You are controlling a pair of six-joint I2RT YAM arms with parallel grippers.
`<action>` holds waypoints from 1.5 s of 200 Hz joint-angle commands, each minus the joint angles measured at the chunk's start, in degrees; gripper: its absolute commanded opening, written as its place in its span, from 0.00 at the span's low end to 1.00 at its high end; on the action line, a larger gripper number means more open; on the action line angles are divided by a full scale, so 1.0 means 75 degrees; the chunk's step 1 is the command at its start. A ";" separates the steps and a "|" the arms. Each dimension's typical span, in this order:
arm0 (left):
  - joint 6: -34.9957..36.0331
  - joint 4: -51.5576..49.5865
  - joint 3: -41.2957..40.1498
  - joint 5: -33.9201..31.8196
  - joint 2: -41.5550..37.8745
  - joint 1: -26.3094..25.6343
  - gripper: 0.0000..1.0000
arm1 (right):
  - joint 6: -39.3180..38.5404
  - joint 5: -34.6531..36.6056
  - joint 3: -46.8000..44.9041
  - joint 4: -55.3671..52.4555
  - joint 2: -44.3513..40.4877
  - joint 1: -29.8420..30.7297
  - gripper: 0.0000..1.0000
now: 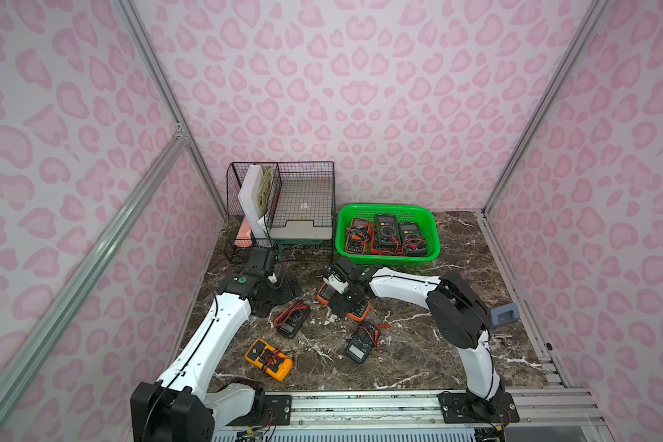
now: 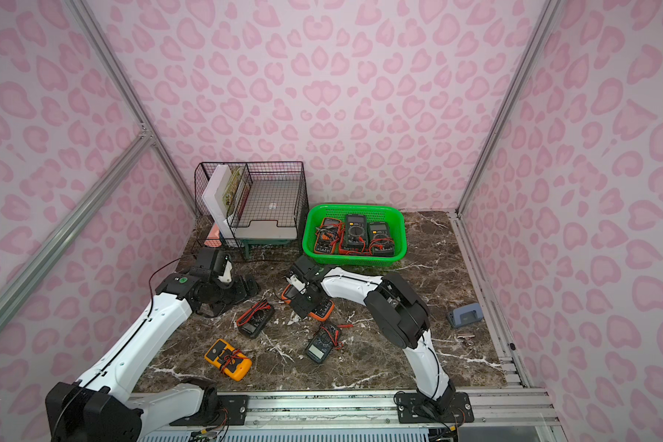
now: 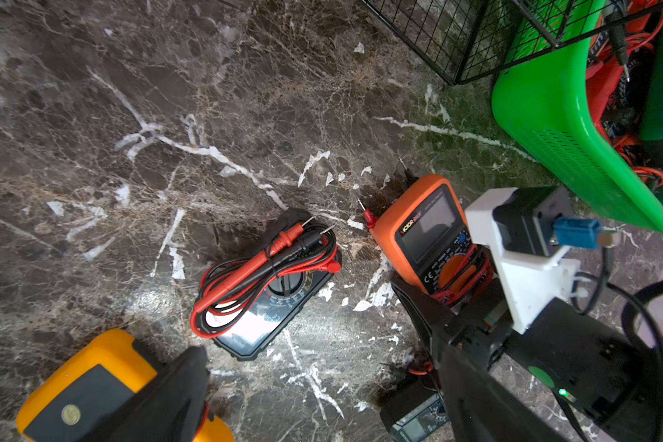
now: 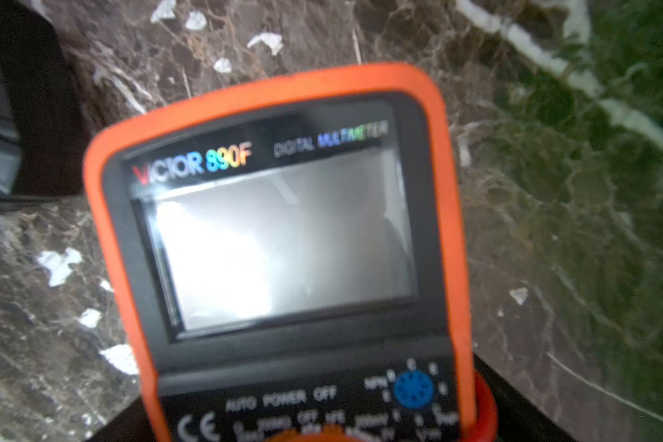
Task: Put the multimeter into the basket
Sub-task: Pick up the multimeter from the center of the board, then place the multimeter in the basket.
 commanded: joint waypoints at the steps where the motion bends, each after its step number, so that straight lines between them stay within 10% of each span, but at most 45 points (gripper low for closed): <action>1: -0.0102 0.0194 0.0036 0.0221 0.0095 0.0013 0.99 | -0.0048 -0.0189 0.0012 -0.0390 0.0187 0.0009 0.99; 124: -0.0277 0.0067 0.0281 0.0285 0.0108 0.0021 0.99 | 0.0132 -0.0333 -0.0023 -0.0786 -0.0792 0.0069 0.64; 300: -0.0053 0.0007 0.0983 0.0546 0.0201 0.0012 0.98 | 0.1357 -0.0076 -0.0106 -0.0168 -0.3238 -0.0652 0.51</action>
